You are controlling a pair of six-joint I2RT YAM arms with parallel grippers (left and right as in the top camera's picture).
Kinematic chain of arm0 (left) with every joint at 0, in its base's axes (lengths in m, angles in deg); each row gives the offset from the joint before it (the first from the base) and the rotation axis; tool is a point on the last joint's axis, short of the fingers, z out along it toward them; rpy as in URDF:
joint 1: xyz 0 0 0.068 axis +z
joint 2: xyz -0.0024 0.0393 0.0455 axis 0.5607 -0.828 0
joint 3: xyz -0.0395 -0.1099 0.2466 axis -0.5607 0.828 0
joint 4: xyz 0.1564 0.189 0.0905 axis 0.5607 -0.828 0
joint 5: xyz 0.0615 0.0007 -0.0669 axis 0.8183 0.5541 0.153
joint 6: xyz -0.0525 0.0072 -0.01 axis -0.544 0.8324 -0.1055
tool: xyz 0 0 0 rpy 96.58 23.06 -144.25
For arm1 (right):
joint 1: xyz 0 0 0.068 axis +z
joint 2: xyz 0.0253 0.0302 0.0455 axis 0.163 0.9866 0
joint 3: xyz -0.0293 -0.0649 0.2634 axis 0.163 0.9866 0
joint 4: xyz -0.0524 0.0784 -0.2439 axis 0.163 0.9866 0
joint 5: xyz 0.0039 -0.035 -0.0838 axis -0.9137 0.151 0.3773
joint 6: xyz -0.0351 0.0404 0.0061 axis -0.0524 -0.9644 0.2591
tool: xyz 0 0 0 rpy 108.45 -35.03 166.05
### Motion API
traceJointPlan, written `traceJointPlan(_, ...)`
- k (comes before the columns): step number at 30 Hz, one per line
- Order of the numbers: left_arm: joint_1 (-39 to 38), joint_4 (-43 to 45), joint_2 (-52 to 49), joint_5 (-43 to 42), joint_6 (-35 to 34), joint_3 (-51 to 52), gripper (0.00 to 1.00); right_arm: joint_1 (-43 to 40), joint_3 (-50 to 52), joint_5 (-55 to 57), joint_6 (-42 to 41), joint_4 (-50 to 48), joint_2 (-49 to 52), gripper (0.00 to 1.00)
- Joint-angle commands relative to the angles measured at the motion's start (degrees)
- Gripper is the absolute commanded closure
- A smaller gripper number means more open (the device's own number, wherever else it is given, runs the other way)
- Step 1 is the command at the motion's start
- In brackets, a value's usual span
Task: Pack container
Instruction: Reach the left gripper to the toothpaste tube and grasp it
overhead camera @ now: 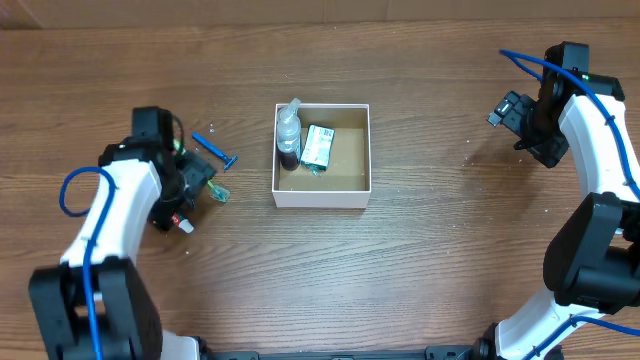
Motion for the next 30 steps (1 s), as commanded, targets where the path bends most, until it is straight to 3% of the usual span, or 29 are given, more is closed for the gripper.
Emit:
traceJointPlan(1,4.98,0.46,-5.53,1.01,-1.81,-0.74,0.00,0.11,-1.33,0.52,-0.04,-0.31,-0.04,0.00)
traceJointPlan(9,8.15,4.11,-12.87,0.74,4.63,-0.74,0.07,0.11,-1.33,0.50,-0.04,-0.31,-0.04,0.00)
traceJointPlan(11,8.15,4.44,-13.90,0.83,4.98,-0.74,0.13,0.11,-1.33,0.52,-0.04,-0.31,-0.04,0.00)
traceJointPlan(14,8.15,4.72,-14.53,1.03,6.58,-0.74,0.34,0.11,-1.33,0.52,-0.04,-0.31,-0.04,0.00)
traceJointPlan(17,8.15,4.92,-14.67,1.57,8.02,-0.74,0.71,0.11,-1.33,0.52,-0.04,-0.31,-0.04,0.00)
traceJointPlan(19,8.15,5.07,-14.67,1.57,8.79,-0.74,0.85,0.11,-1.33,0.52,-0.04,-0.31,-0.04,0.00)
traceJointPlan(22,8.15,5.09,-14.64,0.70,10.75,-0.79,0.91,0.11,-1.33,0.52,-0.04,-0.31,-0.04,0.00)
traceJointPlan(24,8.17,4.94,-14.64,-0.85,12.52,-1.27,0.85,0.11,-1.33,0.52,-0.04,-0.31,-0.04,0.00)
traceJointPlan(30,8.15,-5.66,-14.62,-6.01,18.88,-12.41,0.85,0.11,-1.33,0.52,-0.04,-0.31,-0.04,0.00)
